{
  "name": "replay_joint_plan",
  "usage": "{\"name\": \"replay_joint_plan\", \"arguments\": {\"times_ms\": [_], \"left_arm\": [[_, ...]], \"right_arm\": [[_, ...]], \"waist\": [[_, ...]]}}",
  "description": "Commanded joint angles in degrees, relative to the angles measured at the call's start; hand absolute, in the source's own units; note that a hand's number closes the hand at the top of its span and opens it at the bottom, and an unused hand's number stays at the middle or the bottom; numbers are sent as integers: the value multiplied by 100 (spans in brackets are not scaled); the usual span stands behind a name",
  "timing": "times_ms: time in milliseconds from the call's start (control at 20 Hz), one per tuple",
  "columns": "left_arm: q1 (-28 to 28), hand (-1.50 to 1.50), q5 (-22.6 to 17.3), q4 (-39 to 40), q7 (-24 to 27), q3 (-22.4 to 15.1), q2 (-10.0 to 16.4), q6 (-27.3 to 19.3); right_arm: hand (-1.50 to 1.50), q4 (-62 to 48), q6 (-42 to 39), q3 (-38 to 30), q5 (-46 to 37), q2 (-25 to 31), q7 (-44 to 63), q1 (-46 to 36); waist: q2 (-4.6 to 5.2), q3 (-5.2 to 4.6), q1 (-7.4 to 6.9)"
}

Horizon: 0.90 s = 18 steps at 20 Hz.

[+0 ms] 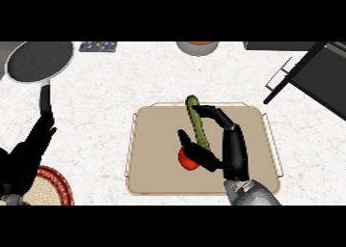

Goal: Pick the tomato from the tray and place it in the tiered shelf

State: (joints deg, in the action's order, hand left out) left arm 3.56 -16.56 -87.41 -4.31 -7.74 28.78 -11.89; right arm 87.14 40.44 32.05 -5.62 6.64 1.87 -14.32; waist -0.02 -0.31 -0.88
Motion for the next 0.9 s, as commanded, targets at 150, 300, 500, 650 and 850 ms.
{"name": "replay_joint_plan", "arguments": {"times_ms": [150, 300, 500, 650, 850], "left_arm": [[-131, 0, -158, 572, 159, 329, 16, 304], [129, 0, -225, 466, 108, 372, 22, 271], [70, 0, -300, 490, 116, 522, 153, 411], [-167, 0, -326, 709, 47, 583, 256, 550], [-112, 0, -241, 599, 156, 464, 43, 421]], "right_arm": [[-150, 18, 1233, 1601, -2286, -648, 1867, 43], [-150, 32, 592, 1344, -2989, 22, 2823, 35], [-150, 279, -536, 1278, -3792, 255, 4220, -228], [-150, 481, -1743, 1549, -3933, 141, 5118, -572], [-150, 792, -3489, 1788, -3528, 510, 5860, -927]], "waist": [[-40, 6, 164], [-93, -16, 258], [-93, -9, 252], [-66, -10, 251], [-62, -6, 162]]}}
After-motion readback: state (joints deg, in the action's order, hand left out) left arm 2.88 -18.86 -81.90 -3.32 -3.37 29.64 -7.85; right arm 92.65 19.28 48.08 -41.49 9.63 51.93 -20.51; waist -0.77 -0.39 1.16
